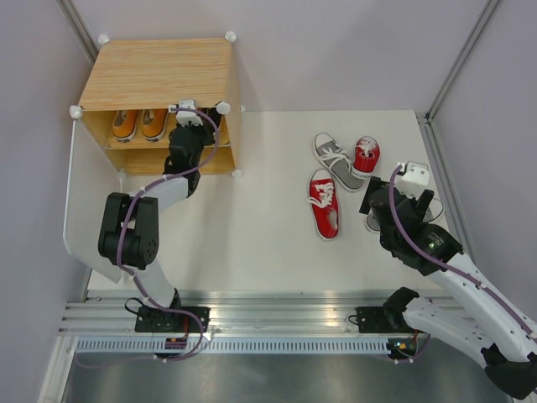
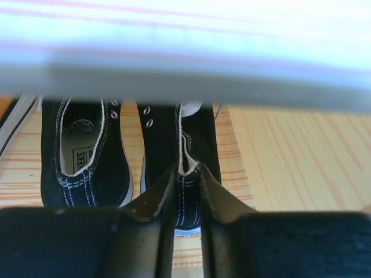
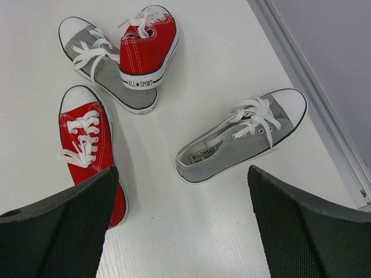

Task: Place and organize the shoes in the shoe cabinet

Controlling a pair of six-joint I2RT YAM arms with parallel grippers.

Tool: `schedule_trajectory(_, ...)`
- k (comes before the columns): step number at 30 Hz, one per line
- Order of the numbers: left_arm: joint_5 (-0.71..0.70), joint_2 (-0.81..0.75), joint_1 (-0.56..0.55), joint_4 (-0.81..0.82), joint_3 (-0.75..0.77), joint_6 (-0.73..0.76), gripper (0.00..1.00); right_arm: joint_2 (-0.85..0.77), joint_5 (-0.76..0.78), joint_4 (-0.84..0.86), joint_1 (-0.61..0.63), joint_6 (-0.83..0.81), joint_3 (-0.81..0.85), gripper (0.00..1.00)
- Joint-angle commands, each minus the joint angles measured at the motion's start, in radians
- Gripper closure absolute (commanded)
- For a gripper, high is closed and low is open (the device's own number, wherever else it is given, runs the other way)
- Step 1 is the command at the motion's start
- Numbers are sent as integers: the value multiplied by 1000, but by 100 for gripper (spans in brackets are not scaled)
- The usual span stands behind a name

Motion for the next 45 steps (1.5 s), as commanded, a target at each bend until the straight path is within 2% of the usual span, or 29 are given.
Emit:
schedule_trajectory(1,8,-36,-6,33,-18,-3,74,-10,18,18,-4,-16,12,4)
schedule_trajectory(6,9,-126,-7,-1,-87,-1,67,-10,0,31,-2,-28,13,4)
schedule_trajectory(8,17,-151,-7,-31,-97,2,55,-10,-15,40,-4,-34,13,4)
schedule_trajectory(9,19,-169,-7,-48,-103,3,45,-10,-25,43,-4,-36,15,4)
schedule_trajectory(13,14,-243,-7,-105,-127,-4,34,-11,-48,46,-4,-41,22,4)
schedule_trajectory(17,12,-352,-7,-186,-179,-27,30,-25,-74,40,-4,-41,33,4)
schedule_trajectory(22,17,-505,-7,-329,-265,-73,20,-47,-100,29,-4,-39,36,4)
schedule_trajectory(26,37,-678,-12,-439,-371,-148,16,-70,-112,28,-4,-41,30,4)
schedule_trajectory(30,28,-801,-26,-673,-402,-225,13,-70,-124,19,-2,-35,32,4)
schedule_trajectory(33,42,-881,-58,-783,-422,-290,11,-60,-149,9,-4,-25,25,4)
schedule_trajectory(37,7,-932,-200,-909,-437,-398,9,-37,-177,-5,-5,14,28,5)
schedule_trajectory(38,-47,-929,-302,-914,-443,-447,9,-36,-184,-3,-4,27,28,5)
schedule_trajectory(39,-76,-926,-356,-912,-442,-469,9,-36,-186,-3,-4,34,28,5)
schedule_trajectory(40,-137,-894,-463,-912,-433,-513,9,-37,-190,-11,-4,48,30,5)
schedule_trajectory(42,-197,-842,-561,-909,-413,-550,9,-42,-197,-21,-4,62,35,5)
schedule_trajectory(43,-260,-784,-652,-906,-399,-573,10,-45,-198,-29,-2,70,41,5)
schedule_trajectory(45,-325,-707,-734,-898,-345,-589,10,-54,-206,-60,-2,88,50,5)
